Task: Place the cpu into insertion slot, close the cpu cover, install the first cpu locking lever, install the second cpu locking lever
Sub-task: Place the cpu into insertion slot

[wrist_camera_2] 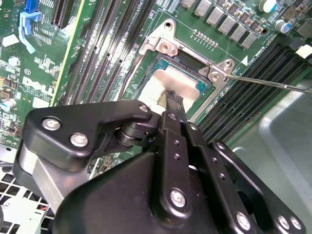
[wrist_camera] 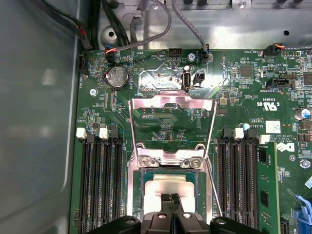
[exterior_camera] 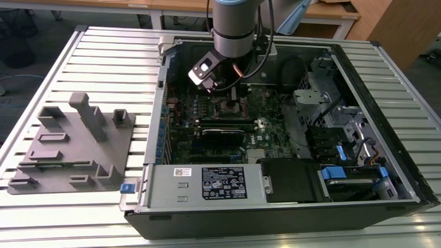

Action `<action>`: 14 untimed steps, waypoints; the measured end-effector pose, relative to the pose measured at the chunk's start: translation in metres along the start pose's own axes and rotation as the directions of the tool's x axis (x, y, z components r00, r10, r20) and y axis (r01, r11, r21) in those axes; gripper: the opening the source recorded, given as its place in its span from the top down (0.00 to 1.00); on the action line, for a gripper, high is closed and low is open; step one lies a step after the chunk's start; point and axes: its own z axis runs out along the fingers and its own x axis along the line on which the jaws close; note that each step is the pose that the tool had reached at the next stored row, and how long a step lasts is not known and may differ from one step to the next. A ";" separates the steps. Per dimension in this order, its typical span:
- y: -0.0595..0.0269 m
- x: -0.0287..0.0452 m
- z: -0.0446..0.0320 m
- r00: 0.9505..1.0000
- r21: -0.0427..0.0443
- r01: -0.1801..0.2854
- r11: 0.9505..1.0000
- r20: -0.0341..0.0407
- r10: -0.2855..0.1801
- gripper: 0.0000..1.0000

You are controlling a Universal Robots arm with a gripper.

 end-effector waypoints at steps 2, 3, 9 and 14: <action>0.0002 0.0000 0.0000 1.000 0.008 0.000 1.000 0.000 0.000 0.89; 0.0004 0.0000 0.0001 1.000 0.020 -0.001 1.000 0.000 0.001 0.89; 0.0005 -0.0001 0.0007 1.000 0.023 -0.008 1.000 0.000 0.008 0.89; 0.0002 -0.0002 0.0038 0.998 0.021 -0.058 0.998 0.003 0.058 0.89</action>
